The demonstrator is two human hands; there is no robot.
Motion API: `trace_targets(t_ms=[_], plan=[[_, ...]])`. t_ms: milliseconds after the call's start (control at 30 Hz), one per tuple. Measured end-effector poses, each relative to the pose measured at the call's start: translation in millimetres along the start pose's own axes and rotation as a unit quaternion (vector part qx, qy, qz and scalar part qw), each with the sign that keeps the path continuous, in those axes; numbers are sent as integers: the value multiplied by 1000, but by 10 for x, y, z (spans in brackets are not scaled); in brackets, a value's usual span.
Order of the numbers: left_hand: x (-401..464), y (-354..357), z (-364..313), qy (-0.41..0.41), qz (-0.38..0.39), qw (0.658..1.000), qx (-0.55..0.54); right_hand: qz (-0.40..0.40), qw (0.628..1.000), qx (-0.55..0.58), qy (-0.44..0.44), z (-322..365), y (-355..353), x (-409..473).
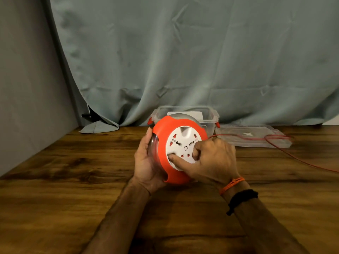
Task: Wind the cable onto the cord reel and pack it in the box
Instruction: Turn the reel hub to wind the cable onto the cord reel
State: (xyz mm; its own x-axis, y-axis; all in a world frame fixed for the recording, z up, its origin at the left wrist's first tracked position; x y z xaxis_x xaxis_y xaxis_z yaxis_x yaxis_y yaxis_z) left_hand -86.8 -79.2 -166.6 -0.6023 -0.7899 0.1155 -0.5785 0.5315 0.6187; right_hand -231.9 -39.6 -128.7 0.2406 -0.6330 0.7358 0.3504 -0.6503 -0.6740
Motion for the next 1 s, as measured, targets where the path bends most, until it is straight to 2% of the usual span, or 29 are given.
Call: trace_targets(t_ms=[233,367,433,567,700,1000], plan=[[-12,-4,-30,7,8,1000,-21,-26,997,68,-18,-7,-29,10],[-16,7,-35,7,31,999,-11,-62,989,119,-66,-109,-123,25],[-5,-12,-15,-8,53,998,-27,-47,987,130,-86,-134,-155,35],[10,-22,9,-34,66,996,-47,6,989,102,-103,-129,-145,19],[7,10,5,-25,56,998,-35,52,990,80,-107,-138,-106,18],[-25,8,17,-82,36,995,-33,39,992,39,-111,-166,-81,8]])
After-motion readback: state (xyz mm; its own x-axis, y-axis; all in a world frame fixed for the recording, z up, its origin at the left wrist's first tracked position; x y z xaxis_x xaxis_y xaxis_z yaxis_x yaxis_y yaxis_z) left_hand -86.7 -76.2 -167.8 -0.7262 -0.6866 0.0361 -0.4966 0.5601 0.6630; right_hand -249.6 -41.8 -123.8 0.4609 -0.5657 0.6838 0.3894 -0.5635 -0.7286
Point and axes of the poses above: each hand's wrist, its own x-axis towards the middle knuckle, its own y-axis out of the palm, z = x × y, the point moved 2 cm from there along x, towards the middle knuckle, and after that the axes turned 14 degrees about -y, right-handed, at the moved point
